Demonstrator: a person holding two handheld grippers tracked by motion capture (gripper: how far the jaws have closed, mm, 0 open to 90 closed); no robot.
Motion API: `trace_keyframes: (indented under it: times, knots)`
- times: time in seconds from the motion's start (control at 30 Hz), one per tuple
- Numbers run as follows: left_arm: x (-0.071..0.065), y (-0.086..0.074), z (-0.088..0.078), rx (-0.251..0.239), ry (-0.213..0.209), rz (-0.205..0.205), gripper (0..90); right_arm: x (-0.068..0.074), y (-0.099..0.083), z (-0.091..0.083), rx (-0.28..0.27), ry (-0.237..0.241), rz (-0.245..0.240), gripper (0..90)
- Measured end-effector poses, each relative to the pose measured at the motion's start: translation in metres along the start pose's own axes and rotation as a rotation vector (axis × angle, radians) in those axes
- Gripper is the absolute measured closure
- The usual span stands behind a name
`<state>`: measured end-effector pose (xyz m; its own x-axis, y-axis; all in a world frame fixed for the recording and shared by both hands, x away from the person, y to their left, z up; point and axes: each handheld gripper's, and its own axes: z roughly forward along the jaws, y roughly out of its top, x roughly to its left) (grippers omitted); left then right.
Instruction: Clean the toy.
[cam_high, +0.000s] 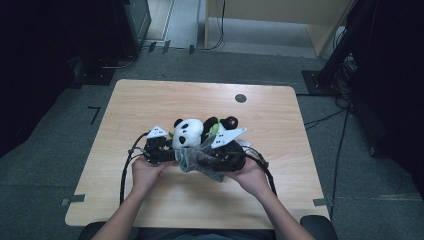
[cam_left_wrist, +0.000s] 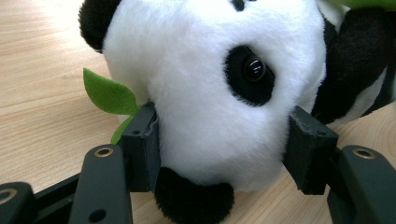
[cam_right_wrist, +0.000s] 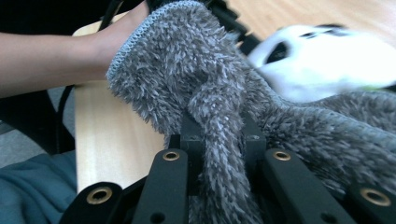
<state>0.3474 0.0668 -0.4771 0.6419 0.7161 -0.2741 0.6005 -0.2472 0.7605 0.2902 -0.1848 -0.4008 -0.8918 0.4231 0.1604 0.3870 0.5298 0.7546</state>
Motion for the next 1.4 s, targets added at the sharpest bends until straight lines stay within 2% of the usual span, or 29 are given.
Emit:
trace_keyframes:
  times: [0.17,0.3,0.57,0.67,0.9,1.03,1.17,1.4]
  knots:
    - [-0.001,0.001,-0.001,-0.002,-0.001,-0.003,37.8,0.006,-0.011,0.023,0.062,0.042,0.016,78.5]
    - [-0.002,0.001,-0.001,-0.004,-0.003,-0.005,37.9,0.006,-0.019,0.04,0.102,0.036,0.021,78.4]
    - [-0.006,0.002,-0.001,-0.001,0.002,0.01,38.0,0.002,-0.02,0.071,0.132,0.032,0.048,78.2]
    - [-0.007,0.001,-0.001,0.001,0.006,0.015,38.1,-0.001,-0.016,0.08,0.116,0.006,0.065,78.1]
    - [-0.006,-0.001,0.001,0.01,0.006,0.005,38.3,-0.012,-0.016,0.079,0.088,-0.094,0.077,78.0]
    - [-0.007,-0.002,0.002,0.009,0.011,0.011,38.5,-0.01,-0.019,0.074,0.092,-0.153,0.049,78.0]
    - [-0.006,-0.003,0.002,0.007,0.012,0.014,38.6,-0.01,-0.023,0.067,0.082,-0.18,0.05,78.0]
    - [-0.005,-0.004,0.002,0.009,0.011,0.021,38.9,-0.017,-0.034,0.05,0.049,-0.216,0.083,78.1]
